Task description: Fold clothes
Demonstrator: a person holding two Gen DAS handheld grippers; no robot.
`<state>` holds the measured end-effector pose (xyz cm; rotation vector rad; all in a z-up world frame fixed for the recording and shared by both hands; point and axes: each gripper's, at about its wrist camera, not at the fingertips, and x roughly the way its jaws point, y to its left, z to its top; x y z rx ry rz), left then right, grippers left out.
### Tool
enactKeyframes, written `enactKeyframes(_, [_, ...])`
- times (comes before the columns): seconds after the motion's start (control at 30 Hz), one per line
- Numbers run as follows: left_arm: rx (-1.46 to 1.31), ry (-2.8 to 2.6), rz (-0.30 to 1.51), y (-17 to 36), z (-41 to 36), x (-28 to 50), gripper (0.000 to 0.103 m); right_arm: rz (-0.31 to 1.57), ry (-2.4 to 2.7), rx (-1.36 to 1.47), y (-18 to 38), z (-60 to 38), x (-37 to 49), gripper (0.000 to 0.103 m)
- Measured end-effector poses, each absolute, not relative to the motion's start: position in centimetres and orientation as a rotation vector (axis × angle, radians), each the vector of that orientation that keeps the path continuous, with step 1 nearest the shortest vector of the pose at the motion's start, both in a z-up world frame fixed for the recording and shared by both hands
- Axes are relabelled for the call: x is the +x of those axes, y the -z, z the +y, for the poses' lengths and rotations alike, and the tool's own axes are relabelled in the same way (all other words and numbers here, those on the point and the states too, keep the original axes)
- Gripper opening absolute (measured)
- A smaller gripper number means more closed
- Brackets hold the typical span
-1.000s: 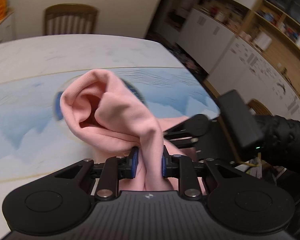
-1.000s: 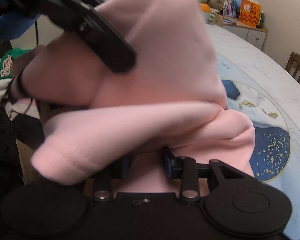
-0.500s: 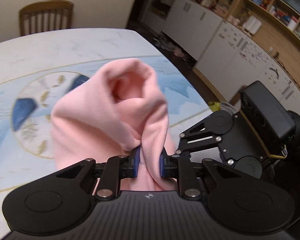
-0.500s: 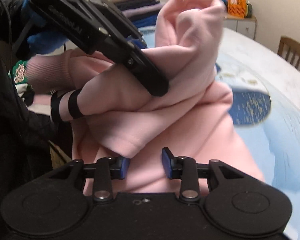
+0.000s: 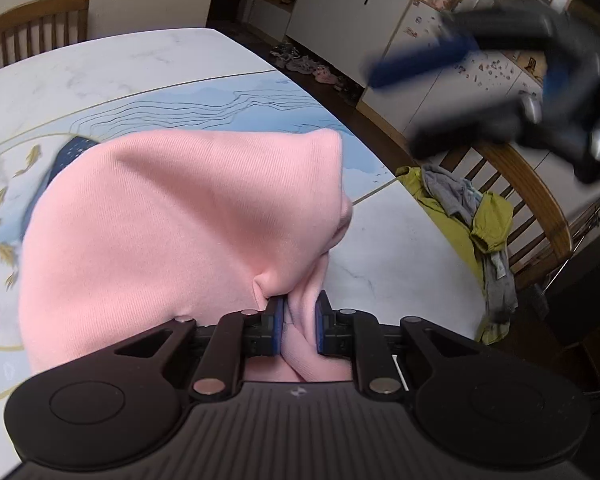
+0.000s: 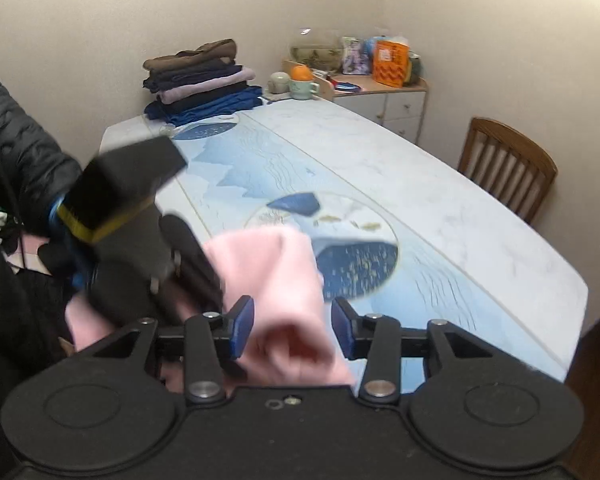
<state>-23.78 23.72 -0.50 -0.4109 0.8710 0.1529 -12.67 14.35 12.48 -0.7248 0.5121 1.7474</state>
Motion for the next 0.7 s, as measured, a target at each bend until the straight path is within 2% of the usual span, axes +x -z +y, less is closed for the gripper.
enactKeyframes(0.23, [-0.334,-0.164,0.857,0.9,21.9,-23.5,0.014,0.556,-1.799,-0.944,-9.9,18.8,-15.6,0.103])
enactKeyframes(0.33, [-0.308,-0.137,0.854,0.2,21.5,-23.8,0.015,0.490,-1.762,-1.066,-7.2,18.4,-16.0,0.103])
enactKeyframes(0.53, [-0.332,0.009,0.794,-4.1,21.3,-28.5,0.017,0.548,-1.728,-1.093,-4.7,17.6,-13.6,0.103])
enactKeyframes(0.7, [-0.423,-0.065,0.771,-3.5,23.1,-31.3,0.016,0.612,-1.739,-1.040,-3.9,17.2,-11.8,0.103])
